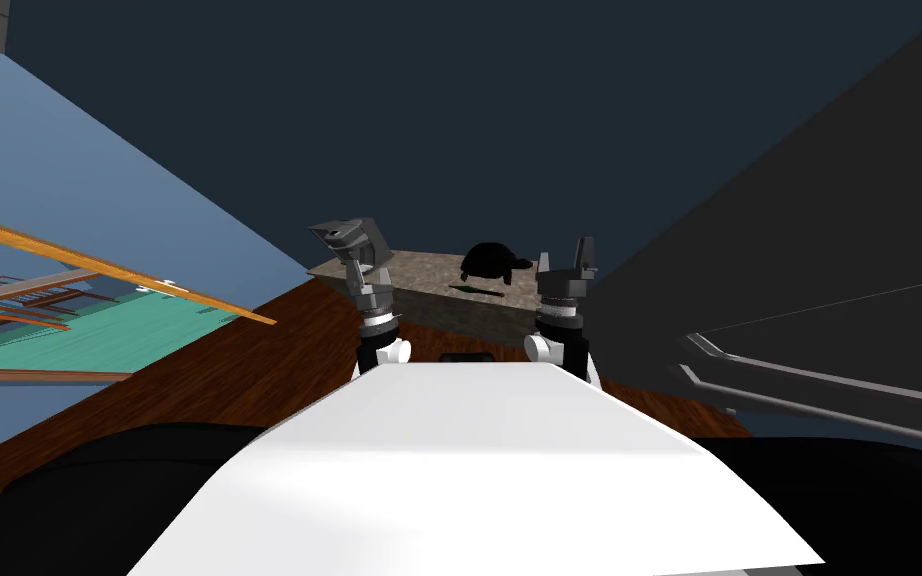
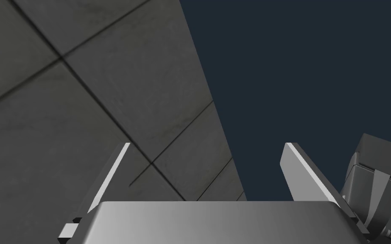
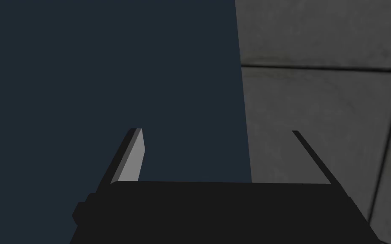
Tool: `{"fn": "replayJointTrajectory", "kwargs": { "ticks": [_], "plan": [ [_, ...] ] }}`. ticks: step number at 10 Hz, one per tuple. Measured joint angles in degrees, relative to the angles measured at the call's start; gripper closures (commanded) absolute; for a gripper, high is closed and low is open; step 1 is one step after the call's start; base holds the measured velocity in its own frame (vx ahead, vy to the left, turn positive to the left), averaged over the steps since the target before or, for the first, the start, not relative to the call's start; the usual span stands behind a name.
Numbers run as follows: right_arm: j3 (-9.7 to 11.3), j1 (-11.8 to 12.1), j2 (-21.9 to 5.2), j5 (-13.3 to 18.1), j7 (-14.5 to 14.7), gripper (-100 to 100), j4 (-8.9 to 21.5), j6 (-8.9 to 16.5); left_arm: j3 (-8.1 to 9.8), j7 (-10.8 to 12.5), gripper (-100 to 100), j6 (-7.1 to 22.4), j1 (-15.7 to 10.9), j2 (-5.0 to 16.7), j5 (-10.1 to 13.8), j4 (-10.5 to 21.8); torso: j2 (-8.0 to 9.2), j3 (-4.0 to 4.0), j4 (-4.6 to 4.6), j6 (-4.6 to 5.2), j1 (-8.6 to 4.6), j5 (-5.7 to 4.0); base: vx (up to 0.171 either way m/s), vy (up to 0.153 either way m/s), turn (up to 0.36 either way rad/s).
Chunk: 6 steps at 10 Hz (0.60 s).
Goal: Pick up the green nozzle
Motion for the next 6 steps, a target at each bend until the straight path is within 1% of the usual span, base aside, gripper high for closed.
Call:
{"fn": "replayJointTrajectory", "kwargs": {
  "ticks": [1,3,5,6],
  "plan": [
    [0.3,0.1,-1.3,0.5,0.2,-100,0.3,0.0,0.00,0.0,0,0.0,0.0,0.0,0.0,0.0,0.13,0.07,0.02,0.00,0.03,0.01,-0.078,0.031,-0.026],
    [1.7,0.8,-3.5,2.1,1.4,-100,1.5,-0.6,0.00,0.0,0,0.0,0.0,0.0,0.0,0.0,0.34,0.19,0.07,0.00,0.14,0.03,-0.102,0.042,-0.028],
    [3.0,1.2,-5.6,4.1,2.8,-100,2.5,-0.6,-0.01,0.0,0,0.0,0.0,0.0,0.0,0.0,0.46,0.27,0.10,0.00,0.23,0.05,-0.128,0.061,-0.035],
    [3.2,1.1,-6.9,5.0,3.4,-100,3.9,-1.0,-0.01,0.0,0,0.0,0.0,0.0,0.0,0.0,0.51,0.29,0.11,0.00,0.21,0.05,-0.164,0.054,-0.030]
  ]
}}
